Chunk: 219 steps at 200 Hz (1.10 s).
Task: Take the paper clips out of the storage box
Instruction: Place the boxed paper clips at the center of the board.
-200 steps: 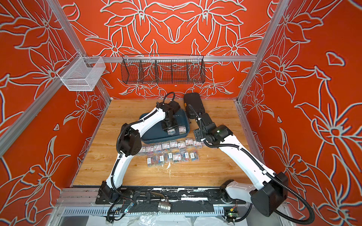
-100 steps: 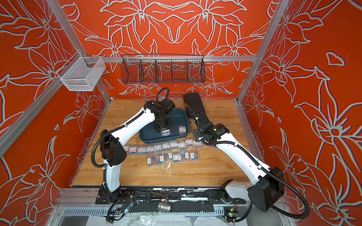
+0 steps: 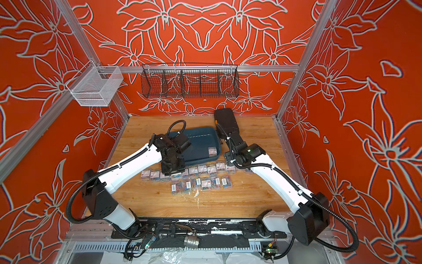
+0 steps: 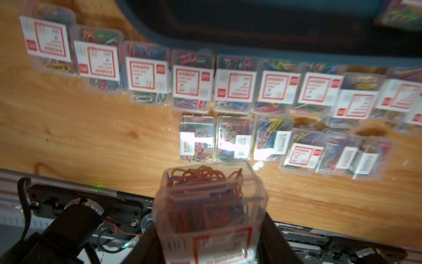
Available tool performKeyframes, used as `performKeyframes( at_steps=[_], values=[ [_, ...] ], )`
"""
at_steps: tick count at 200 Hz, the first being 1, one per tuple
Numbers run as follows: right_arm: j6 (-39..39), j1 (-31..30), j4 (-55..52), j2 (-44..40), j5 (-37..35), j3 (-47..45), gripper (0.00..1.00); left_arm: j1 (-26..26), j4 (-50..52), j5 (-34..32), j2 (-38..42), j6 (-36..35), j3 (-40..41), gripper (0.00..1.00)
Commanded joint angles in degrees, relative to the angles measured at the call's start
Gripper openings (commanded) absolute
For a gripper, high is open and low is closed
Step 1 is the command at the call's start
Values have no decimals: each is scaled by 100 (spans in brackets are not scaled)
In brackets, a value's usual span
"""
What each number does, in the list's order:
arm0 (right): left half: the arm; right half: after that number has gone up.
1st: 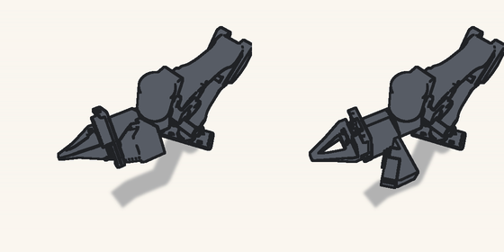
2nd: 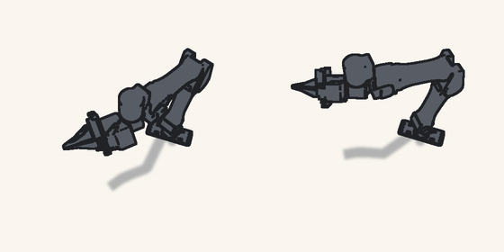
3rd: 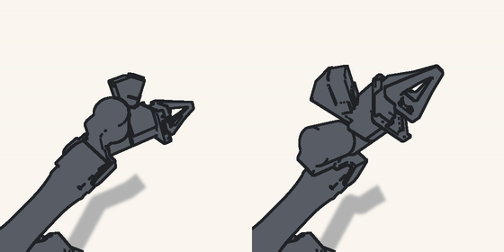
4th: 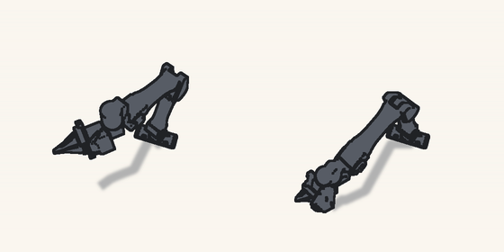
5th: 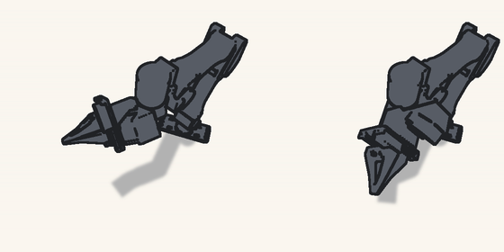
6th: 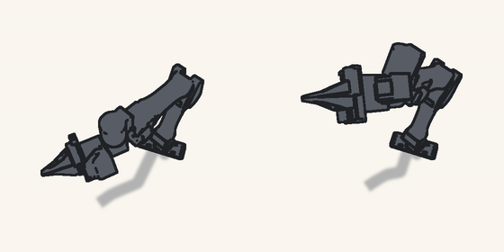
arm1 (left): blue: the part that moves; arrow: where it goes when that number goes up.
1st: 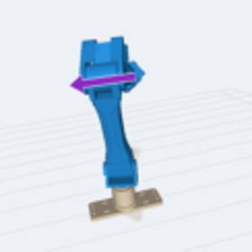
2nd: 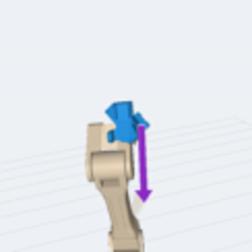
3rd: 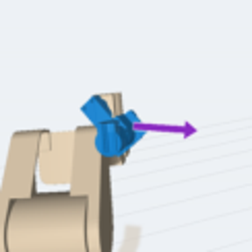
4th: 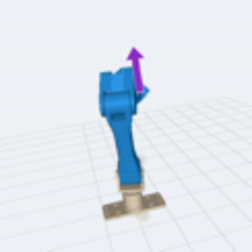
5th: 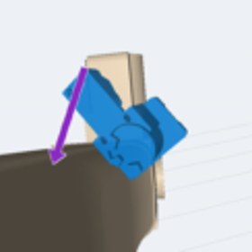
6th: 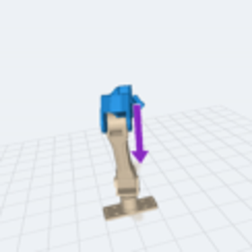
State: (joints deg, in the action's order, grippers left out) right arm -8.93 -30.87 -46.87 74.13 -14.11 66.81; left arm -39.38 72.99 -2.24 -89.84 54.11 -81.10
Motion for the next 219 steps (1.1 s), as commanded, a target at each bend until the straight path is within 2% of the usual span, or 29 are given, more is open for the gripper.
performKeyframes(
  at_steps=[1, 51, 94, 166, 219],
  values=[
    [31, 17, -9, 35, 39, 110, 74, -63, -351, 19, 308, 275, 544, 29],
    [22, 12, 4, -56, 66, 64, 75, -105, -1325, 126, 642, 451, 1815, 27],
    [4, 16, 54, -65, 92, 47, 75, -99, -1548, -110, 1059, 443, 2832, 29],
    [-40, 12, 16, -68, 241, 48, 75, 13, -1621, -467, 152, -281, 2617, 26],
    [-68, 20, 10, -94, 319, 23, 75, 156, -1813, -444, 24, -414, 2634, 24]
  ],
)
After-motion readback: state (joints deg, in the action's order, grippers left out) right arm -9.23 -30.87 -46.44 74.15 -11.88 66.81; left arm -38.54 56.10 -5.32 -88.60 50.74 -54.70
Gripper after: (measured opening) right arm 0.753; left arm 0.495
